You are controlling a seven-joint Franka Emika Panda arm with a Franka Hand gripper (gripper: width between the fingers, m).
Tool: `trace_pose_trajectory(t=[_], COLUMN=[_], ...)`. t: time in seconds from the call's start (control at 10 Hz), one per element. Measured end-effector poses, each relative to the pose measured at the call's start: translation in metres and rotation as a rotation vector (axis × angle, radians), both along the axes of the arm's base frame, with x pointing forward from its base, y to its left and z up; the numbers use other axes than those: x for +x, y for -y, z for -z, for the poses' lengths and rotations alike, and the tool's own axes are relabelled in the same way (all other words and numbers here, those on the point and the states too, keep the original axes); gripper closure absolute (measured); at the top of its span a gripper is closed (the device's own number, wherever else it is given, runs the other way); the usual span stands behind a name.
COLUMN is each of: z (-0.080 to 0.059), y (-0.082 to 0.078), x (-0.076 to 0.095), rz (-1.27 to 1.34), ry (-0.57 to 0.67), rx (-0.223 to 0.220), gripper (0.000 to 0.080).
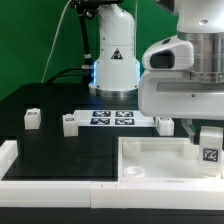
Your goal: Assemble one leg
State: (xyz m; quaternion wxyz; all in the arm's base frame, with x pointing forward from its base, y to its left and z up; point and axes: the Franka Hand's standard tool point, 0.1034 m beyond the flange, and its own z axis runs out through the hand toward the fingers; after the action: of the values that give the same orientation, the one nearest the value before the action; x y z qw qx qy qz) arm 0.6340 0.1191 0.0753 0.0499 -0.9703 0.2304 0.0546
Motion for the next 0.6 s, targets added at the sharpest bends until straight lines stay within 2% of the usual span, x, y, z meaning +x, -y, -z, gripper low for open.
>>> trace_pose_trajectory(t=[0.6], z=[0.0013], y=[-0.0096], x=[-0.0018], rz=[0.622], ry=[-0.083], rx=[-0.042], gripper=[0.0505])
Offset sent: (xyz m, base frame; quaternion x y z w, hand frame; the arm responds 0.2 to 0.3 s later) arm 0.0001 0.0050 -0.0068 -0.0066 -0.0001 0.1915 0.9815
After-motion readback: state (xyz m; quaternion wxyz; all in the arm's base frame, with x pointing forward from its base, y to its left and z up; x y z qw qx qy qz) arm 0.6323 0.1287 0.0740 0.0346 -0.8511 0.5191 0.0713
